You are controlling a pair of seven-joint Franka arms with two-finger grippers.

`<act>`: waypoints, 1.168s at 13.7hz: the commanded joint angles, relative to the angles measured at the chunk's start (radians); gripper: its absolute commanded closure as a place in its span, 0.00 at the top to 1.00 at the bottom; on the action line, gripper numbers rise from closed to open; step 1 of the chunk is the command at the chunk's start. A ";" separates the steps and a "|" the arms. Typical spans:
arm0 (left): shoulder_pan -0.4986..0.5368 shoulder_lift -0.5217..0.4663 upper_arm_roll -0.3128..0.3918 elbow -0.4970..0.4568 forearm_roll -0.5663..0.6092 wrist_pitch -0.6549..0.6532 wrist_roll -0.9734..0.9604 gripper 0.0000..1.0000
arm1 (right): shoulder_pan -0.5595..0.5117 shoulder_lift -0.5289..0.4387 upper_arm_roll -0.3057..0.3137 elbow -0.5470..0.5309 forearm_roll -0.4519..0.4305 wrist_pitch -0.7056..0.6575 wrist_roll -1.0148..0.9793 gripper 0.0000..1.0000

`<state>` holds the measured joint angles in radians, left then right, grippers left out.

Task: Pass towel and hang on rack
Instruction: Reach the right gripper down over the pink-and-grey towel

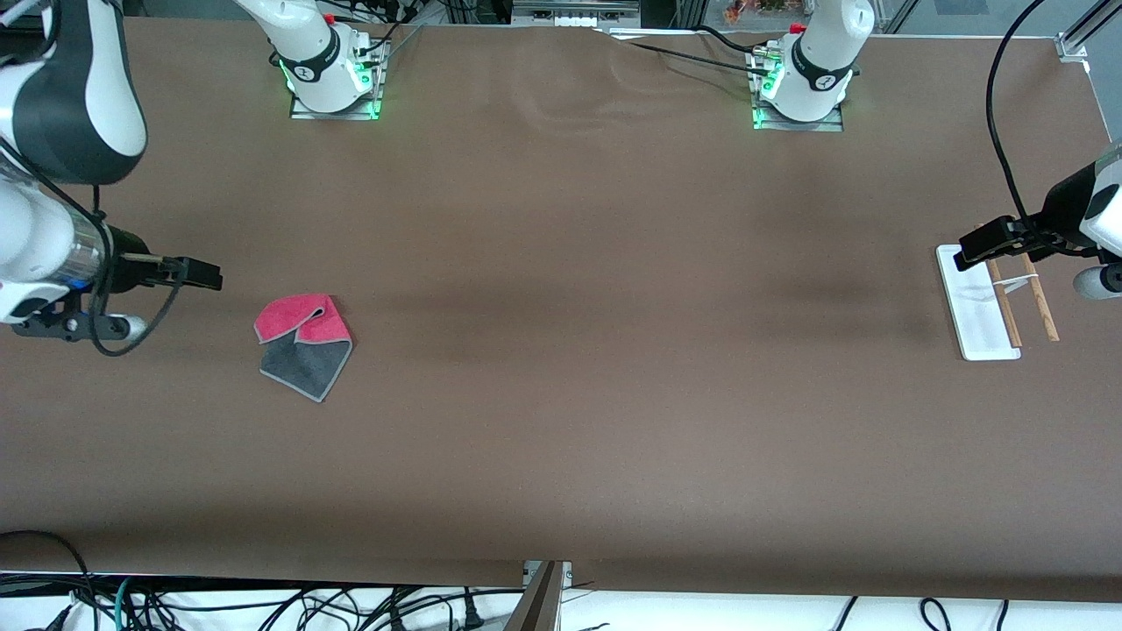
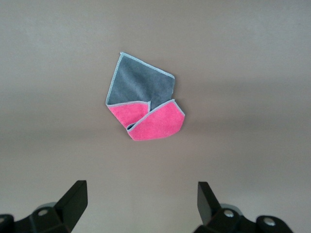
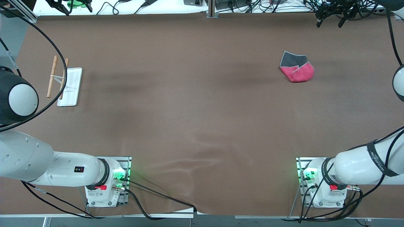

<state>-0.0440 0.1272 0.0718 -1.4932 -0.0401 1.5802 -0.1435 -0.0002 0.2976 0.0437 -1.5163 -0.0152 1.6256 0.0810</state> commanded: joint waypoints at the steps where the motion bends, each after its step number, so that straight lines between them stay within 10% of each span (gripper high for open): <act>1: -0.002 0.012 0.000 0.025 0.020 -0.017 0.019 1.00 | 0.012 0.046 0.002 0.018 -0.003 0.022 -0.001 1.00; 16: 0.007 0.011 0.000 0.027 0.023 -0.017 0.024 1.00 | 0.051 0.293 -0.007 -0.015 -0.011 0.249 -0.003 1.00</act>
<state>-0.0430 0.1279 0.0722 -1.4931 -0.0401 1.5802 -0.1435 0.0576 0.5885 0.0381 -1.5199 -0.0155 1.8505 0.0822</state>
